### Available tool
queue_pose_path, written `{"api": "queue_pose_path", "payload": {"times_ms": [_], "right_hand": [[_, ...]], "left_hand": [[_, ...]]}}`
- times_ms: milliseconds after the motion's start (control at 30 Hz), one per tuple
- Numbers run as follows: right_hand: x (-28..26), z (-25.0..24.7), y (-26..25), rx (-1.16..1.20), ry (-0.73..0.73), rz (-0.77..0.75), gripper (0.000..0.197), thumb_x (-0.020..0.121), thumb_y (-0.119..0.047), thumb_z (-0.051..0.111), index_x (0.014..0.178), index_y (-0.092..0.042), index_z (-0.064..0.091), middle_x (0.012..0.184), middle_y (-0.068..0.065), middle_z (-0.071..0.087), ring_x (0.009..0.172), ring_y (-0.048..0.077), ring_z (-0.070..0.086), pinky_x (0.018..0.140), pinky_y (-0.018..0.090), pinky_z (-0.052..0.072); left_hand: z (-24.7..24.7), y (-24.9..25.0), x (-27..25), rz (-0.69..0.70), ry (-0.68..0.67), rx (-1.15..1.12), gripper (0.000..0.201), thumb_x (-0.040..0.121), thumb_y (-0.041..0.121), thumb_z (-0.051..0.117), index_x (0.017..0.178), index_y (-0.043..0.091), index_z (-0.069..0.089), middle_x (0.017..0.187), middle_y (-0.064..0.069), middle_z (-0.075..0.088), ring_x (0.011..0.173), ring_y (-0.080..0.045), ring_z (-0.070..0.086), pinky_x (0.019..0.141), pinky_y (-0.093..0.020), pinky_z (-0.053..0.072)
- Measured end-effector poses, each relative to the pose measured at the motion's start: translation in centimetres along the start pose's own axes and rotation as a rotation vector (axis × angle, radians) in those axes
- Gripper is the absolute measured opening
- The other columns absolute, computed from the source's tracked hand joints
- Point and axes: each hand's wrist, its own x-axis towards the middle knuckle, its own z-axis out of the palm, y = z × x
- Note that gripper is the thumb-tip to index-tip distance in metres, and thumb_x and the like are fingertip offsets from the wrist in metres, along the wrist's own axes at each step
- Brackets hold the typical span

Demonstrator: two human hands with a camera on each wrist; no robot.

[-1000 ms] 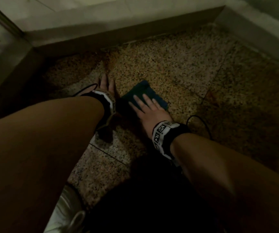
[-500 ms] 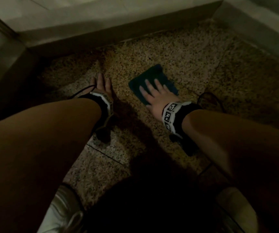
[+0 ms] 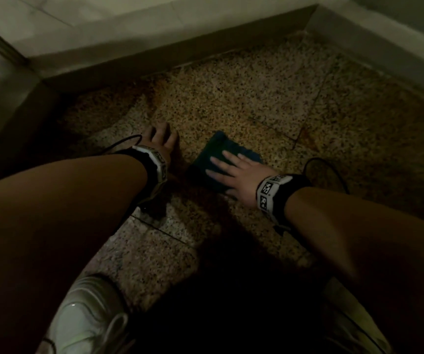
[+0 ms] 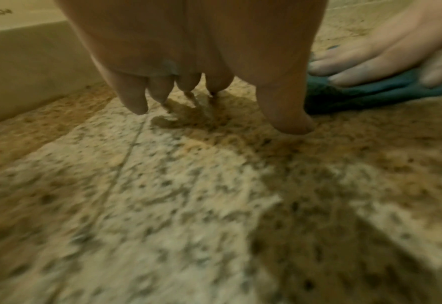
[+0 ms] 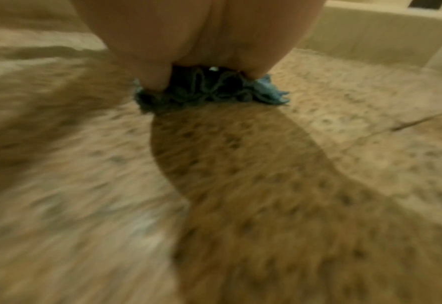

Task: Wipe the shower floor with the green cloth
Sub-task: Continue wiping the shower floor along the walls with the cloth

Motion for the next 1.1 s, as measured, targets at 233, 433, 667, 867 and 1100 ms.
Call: {"api": "queue_pose_path", "payload": {"times_ms": [233,433,667,867,1100], "right_hand": [[2.2,-2.3,3.7,0.221,-0.047,0.323,0.061,0.104,-0.035,0.022,0.147,-0.031,-0.021,0.154,-0.003,-0.030,0.143,0.027,-0.021,0.116,0.042,-0.002],[2.4,-3.1,4.8,0.343,-0.033,0.487,0.062,0.104,-0.034,0.023,0.148,-0.028,-0.020,0.155,0.000,-0.028,0.143,0.033,-0.018,0.116,0.047,0.001],[-0.4,-0.1,1.8,0.049,-0.128,0.225,0.061,0.104,-0.037,0.017,0.146,-0.026,-0.026,0.153,0.001,-0.033,0.142,0.032,-0.024,0.116,0.044,-0.002],[-3.7,2.3,-1.7,-0.034,-0.047,0.038,0.059,0.103,-0.033,0.028,0.151,-0.031,-0.006,0.158,0.000,-0.018,0.145,0.025,-0.017,0.116,0.039,-0.009],[-2.5,1.7,0.9,-0.124,-0.123,0.001,0.056,0.103,-0.039,0.017,0.147,-0.034,-0.019,0.154,-0.008,-0.028,0.142,0.023,-0.026,0.116,0.038,-0.007]], "left_hand": [[-0.3,1.5,0.0,0.039,0.012,-0.049,0.116,0.078,0.061,0.064,0.147,0.024,-0.021,0.153,-0.005,-0.029,0.144,-0.035,-0.010,0.116,-0.051,0.013],[0.1,1.5,-0.1,0.034,0.018,-0.062,0.121,0.075,0.062,0.068,0.146,0.026,-0.023,0.152,-0.004,-0.032,0.144,-0.033,-0.013,0.114,-0.053,0.015],[0.0,1.6,0.0,0.020,0.024,-0.047,0.120,0.075,0.064,0.065,0.147,0.025,-0.024,0.152,-0.004,-0.032,0.144,-0.033,-0.013,0.116,-0.050,0.012],[0.1,1.6,0.3,0.004,0.028,-0.022,0.121,0.075,0.063,0.066,0.146,0.025,-0.024,0.152,-0.005,-0.032,0.144,-0.034,-0.011,0.115,-0.047,0.011],[-1.1,2.0,-0.7,0.036,-0.026,-0.060,0.113,0.077,0.061,0.065,0.144,0.037,-0.023,0.152,-0.005,-0.032,0.143,-0.036,-0.013,0.115,-0.052,0.011]]}}
